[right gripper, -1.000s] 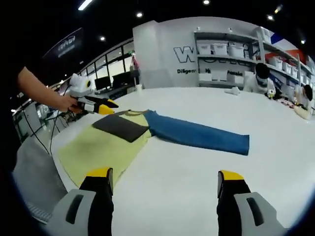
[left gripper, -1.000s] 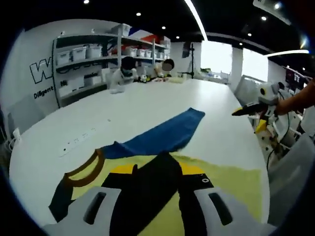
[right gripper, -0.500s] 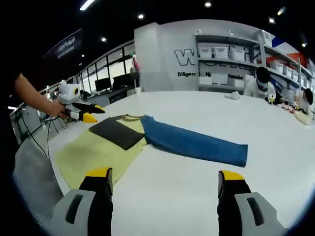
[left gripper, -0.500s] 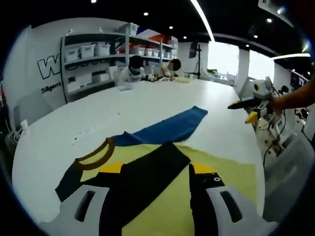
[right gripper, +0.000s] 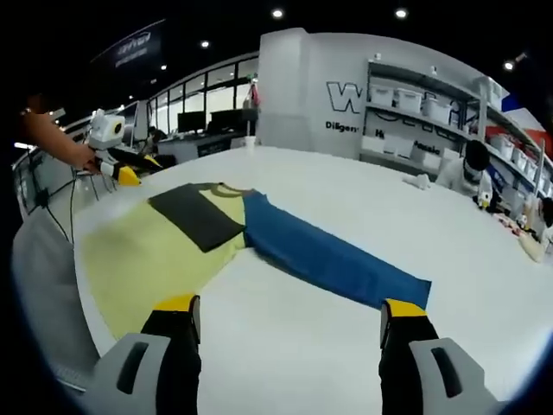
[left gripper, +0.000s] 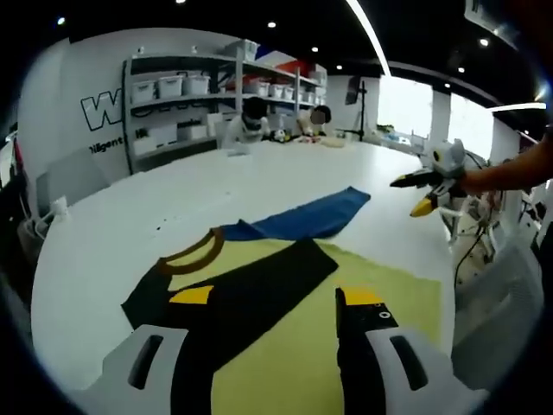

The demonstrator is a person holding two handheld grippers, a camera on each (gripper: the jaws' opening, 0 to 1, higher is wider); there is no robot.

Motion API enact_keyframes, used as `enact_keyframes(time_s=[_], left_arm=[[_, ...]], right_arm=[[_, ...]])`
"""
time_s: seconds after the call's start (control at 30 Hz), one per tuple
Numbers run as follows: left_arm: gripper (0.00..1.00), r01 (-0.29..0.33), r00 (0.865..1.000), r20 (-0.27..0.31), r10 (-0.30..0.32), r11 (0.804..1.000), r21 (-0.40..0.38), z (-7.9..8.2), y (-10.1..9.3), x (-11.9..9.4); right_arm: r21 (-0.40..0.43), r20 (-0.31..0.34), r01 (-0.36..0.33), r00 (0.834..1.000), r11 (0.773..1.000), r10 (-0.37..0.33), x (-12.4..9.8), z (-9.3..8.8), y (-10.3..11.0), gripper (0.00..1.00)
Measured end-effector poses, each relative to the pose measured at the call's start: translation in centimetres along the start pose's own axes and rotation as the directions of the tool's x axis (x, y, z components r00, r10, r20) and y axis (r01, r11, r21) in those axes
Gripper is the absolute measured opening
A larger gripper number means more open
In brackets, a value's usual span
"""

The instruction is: Fold the garment on the visible template until the final outline fits inside the template.

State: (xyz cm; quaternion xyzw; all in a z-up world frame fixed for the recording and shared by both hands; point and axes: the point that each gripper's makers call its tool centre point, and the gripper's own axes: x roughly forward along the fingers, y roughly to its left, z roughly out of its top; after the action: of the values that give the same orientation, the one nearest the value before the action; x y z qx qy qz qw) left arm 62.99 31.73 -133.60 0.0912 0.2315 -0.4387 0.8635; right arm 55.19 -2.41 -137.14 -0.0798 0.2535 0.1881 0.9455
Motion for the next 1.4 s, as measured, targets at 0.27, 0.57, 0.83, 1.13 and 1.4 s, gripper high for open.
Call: enact_keyframes(time_s=[0.27, 0.57, 0.83, 1.13, 1.4], left_arm=[[0.39, -0.059, 0.998, 0.001, 0.059, 0.997, -0.044, -1.0, 1.5, -2.1], [0.34, -0.077, 0.997, 0.016, 0.077, 0.997, -0.03, -1.2, 0.9, -3.8], [0.33, -0.037, 0.999, 0.013, 0.037, 0.999, 0.028, -2.3, -0.2, -5.6], [0.35, -0.031, 0.997, 0.065, 0.03, 1.0, 0.007, -1.5, -0.3, -8.0], [0.48, -0.029, 0.996, 0.078, 0.031, 0.999, -0.028, -2.2, -0.3, -9.4]], right_arm=[[-0.065, -0.006, -0.003, 1.0, 0.998, 0.002, 0.7, 0.4, -0.4, 0.79], [-0.142, -0.037, 0.025, 0.999, 0.99, -0.031, 1.3, 0.3, -2.0, 0.67], [-0.103, -0.04, 0.02, 0.999, 0.994, -0.024, 2.1, 0.7, -3.2, 0.67], [-0.125, -0.065, 0.017, 0.998, 0.992, -0.025, 3.6, 0.5, -4.2, 0.55], [-0.023, -0.073, 0.058, 0.996, 0.998, -0.06, 4.6, 0.7, -5.2, 0.58]])
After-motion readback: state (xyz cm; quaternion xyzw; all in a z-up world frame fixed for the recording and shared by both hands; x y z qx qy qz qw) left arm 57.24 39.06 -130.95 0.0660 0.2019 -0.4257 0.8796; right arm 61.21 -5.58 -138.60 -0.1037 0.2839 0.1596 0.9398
